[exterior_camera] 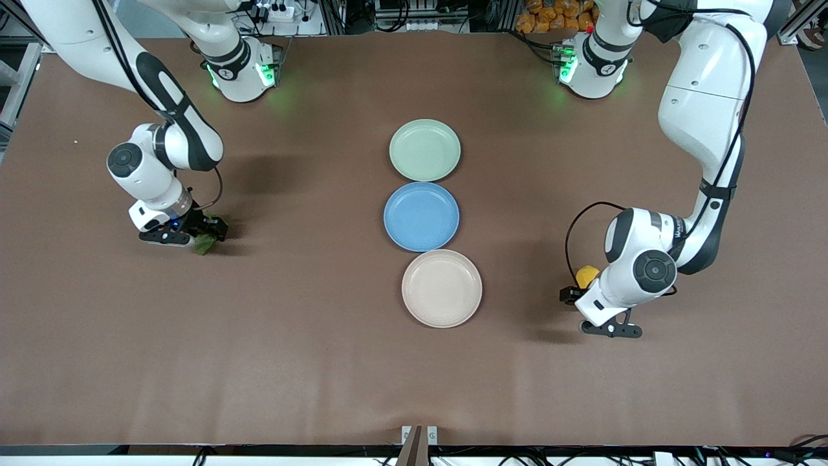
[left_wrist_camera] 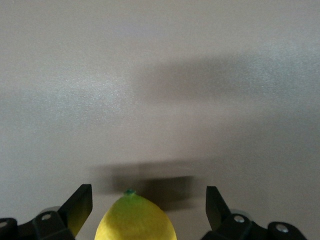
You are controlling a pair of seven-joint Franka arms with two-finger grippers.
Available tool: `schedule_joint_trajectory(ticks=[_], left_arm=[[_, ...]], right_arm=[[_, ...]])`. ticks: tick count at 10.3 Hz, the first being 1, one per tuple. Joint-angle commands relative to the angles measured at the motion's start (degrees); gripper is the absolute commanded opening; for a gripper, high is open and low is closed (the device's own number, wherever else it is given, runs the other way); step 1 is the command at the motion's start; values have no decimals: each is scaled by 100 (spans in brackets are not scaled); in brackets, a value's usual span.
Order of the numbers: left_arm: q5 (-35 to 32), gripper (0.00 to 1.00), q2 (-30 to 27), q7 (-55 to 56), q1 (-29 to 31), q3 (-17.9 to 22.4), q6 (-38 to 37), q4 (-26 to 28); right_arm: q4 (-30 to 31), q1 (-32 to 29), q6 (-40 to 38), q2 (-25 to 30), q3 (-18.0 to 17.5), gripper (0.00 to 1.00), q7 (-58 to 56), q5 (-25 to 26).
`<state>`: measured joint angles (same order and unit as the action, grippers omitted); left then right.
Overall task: Place lemon and lettuce in plates
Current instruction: 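Grasp the lemon with the left gripper while the right gripper grasps the lettuce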
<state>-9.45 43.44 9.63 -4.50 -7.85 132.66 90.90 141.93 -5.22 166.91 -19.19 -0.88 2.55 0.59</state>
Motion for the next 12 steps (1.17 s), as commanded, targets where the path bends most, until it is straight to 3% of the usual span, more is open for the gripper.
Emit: schedule_joint_trajectory(ticks=[1, 5, 6, 8, 9, 10, 12], left_arm=[[-136, 100, -354, 135, -24, -6, -91, 384], [-136, 100, -556, 206, 11, -15, -197, 630], [-136, 100, -556, 197, 20, -15, -197, 648], [-136, 100, -539, 206, 2, -15, -197, 648], [-136, 89, -530, 197, -24, -6, -197, 631], [-136, 64, -521, 197, -50, -6, -188, 613], [-136, 0, -556, 197, -42, -15, -197, 604]], right_arm=[[-25, -93, -718, 353, -62, 0, -123, -24], [-104, 291, -1080, 477, -79, 0, 200, -94], [-217, 450, -1369, 478, -201, 0, 297, -94], [-368, 504, -1661, 582, -832, 0, 673, -94], [-377, 504, -1662, 609, -1175, 0, 998, -94], [-420, 530, -1662, 610, -1439, 0, 1315, -94], [-429, 741, -1662, 645, -1966, 0, 1982, -94]])
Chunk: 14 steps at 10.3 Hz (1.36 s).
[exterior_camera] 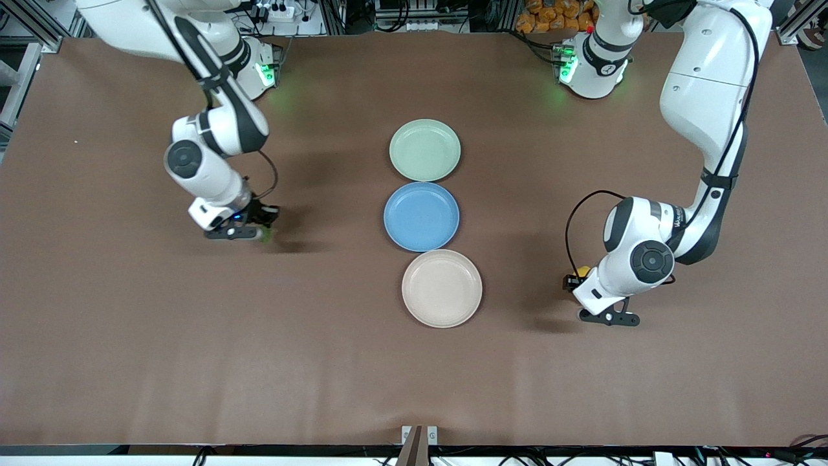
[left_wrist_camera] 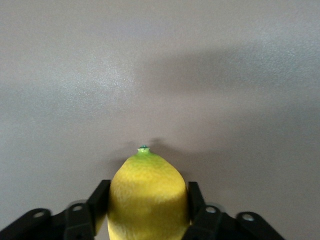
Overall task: Place lemon and lettuce in plates
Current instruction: 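Carry the lettuce onto the green plate and open the right gripper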
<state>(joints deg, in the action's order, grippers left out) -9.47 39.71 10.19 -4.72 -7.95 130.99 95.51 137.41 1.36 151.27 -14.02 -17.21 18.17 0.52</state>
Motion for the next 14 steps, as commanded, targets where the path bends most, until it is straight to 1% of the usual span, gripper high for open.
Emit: schedule_joint_trajectory(ticks=[1, 2, 4, 5, 6, 7, 8, 9, 11, 12, 13, 14], left_arm=[[-125, 0, -218, 141, -47, 4, -39, 65], [-125, 0, -340, 141, -56, -5, -169, 29], [-125, 0, -481, 132, -143, -14, -992, -478], [-134, 0, -656, 132, -170, -14, -1406, -742], [-134, 0, -805, 97, -231, -14, -1706, -919], [-134, 0, -972, 62, -249, -22, -1874, -1008], [-55, 0, -1165, 44, -258, -31, -2119, -1026], [-28, 0, -1185, 70, -258, -49, -2418, -1191], [51, 0, -1394, 245, -266, -224, -2605, -1254], [68, 0, -1422, 360, -267, -259, -2666, -1263], [208, 0, -1457, 543, -267, -277, -2728, -1263], [427, 0, -1466, 606, -267, -277, -2954, -1359]], right_arm=[[23, 101, -141, 197, -640, 0, 764, -87], [5, 136, -254, 241, -983, 0, 1141, -87], [-47, 171, -334, 250, -1668, 0, 2002, -87], [-56, 180, -335, 250, -1968, 0, 2294, -79], [-109, 276, -335, 242, -2197, 0, 2575, -87], [-214, 442, -335, 207, -2321, 0, 2926, -87], [-336, 531, -335, 180, -2566, 0, 3277, -87], [-407, 566, -335, 154, -2734, 0, 3542, -87], [-749, 952, -326, -126, -2779, 0, 4095, -79], [-977, 1206, -326, -397, -2779, 0, 4290, -35], [-1205, 1304, -326, -670, -2779, 0, 4344, -35], [-1391, 1392, -317, -873, -2771, 0, 4414, -69]])
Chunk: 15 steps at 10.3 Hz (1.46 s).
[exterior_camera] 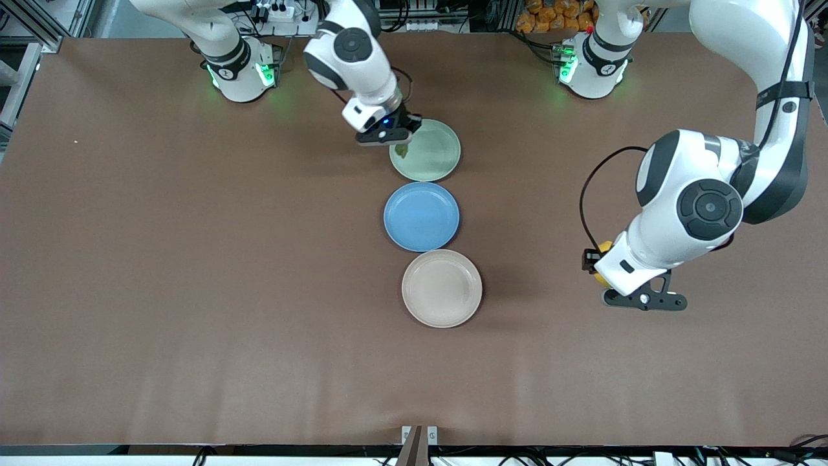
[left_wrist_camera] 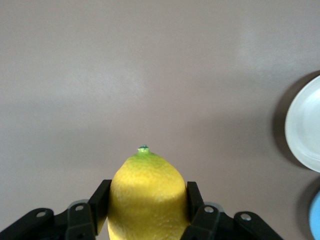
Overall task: Place lemon and lettuce in plates
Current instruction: 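Carry the lettuce onto the green plate and open the right gripper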
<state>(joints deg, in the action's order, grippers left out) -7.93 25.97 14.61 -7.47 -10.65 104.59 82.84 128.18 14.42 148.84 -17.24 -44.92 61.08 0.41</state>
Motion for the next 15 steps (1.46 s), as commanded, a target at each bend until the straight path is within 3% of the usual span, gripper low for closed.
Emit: schedule_joint_trajectory(ticks=[1, 4, 6, 7, 8, 11, 13, 15], left_arm=[[423, 0, -153, 174, 0, -7, -551, -206], [801, 0, -382, 261, -140, -42, -870, -312], [793, 0, -391, 978, -333, -295, -861, -312], [776, 0, -382, 1374, -369, -489, -861, -312], [776, 0, -391, 1474, -395, -621, -861, -312], [776, 0, -365, 2455, -623, -1052, -826, -312], [767, 0, -373, 2906, -965, -1079, -808, -312], [758, 0, -321, 3432, -1387, -1079, -660, -312]], right_arm=[[-652, 123, -92, -682, 18, 0, 297, -6], [-689, 430, -74, -1034, 62, 0, 308, 91], [-689, 527, -83, -1123, 176, 0, 308, 100], [-715, 527, -92, -1123, 211, 57, 316, 83], [-811, 519, -144, -1123, 211, 100, 308, 83], [-1172, 466, -872, -1080, 273, 100, 308, 83], [-1182, 300, -1066, -896, 273, 100, 308, 65], [-1182, -16, -1741, -501, 273, 100, 264, 65]])
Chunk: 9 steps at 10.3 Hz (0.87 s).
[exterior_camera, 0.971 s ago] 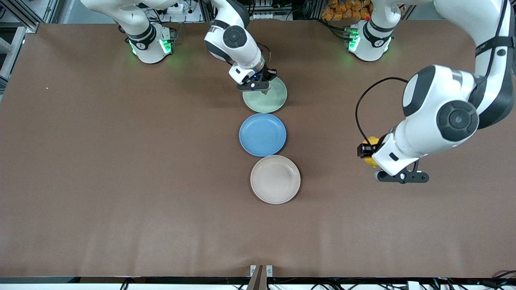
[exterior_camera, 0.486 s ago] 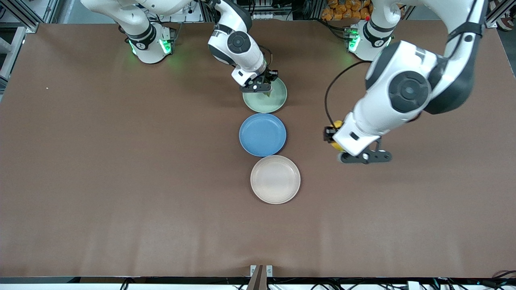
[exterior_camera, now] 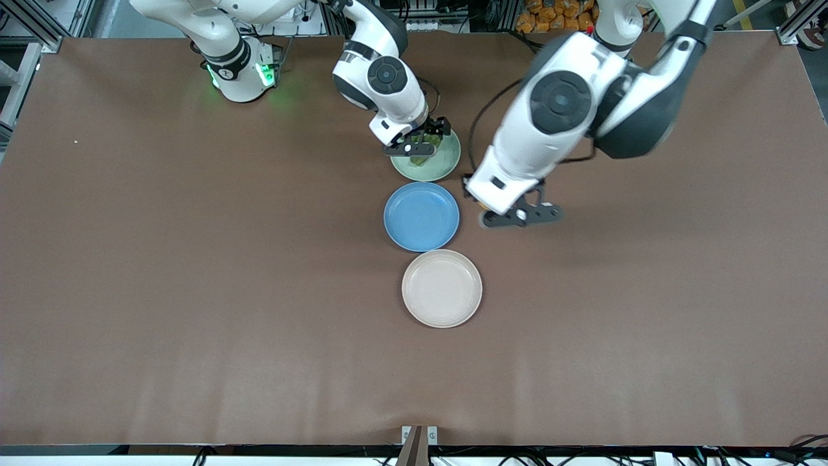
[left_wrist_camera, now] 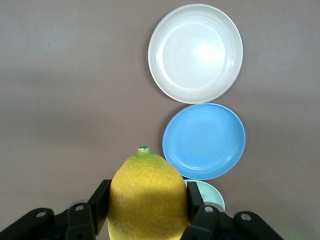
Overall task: Place lemon and lettuce in plates
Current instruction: 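Carry the lemon toward the cream plate while the right gripper withdraws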
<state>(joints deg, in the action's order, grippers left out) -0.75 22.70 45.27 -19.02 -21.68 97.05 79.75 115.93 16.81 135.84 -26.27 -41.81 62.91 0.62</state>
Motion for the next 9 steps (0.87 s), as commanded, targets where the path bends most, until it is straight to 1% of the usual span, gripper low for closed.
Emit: schedule_joint_trajectory(ticks=[1, 2, 3, 5, 7, 8, 9], left_arm=[[5, 0, 76, 821, -599, 75, 304, -4], [-56, 0, 173, 1147, -812, 111, 497, -4], [-127, 0, 252, 1359, -901, 102, 586, -4], [-250, 0, 253, 1423, -1034, 102, 587, -4], [-242, 0, 244, 1563, -1086, 76, 604, -39], [-233, 0, 244, 1703, -1095, 50, 709, -91], [-233, 0, 244, 1878, -1208, 58, 962, -92]], right_arm=[[70, -483, -845, 542, -38, 100, 64, 34], [96, -642, -1188, 665, -38, 100, 3, 52], [245, -853, -1427, 901, -38, 100, -407, 52], [745, -1275, -1543, 1578, -20, 100, -1399, 52], [791, -1705, -1719, 1651, 76, 100, -2069, 156], [791, -1855, -1736, 1651, 242, 100, -2351, 314], [782, -1874, -1754, 1660, 652, 100, -2710, 350]])
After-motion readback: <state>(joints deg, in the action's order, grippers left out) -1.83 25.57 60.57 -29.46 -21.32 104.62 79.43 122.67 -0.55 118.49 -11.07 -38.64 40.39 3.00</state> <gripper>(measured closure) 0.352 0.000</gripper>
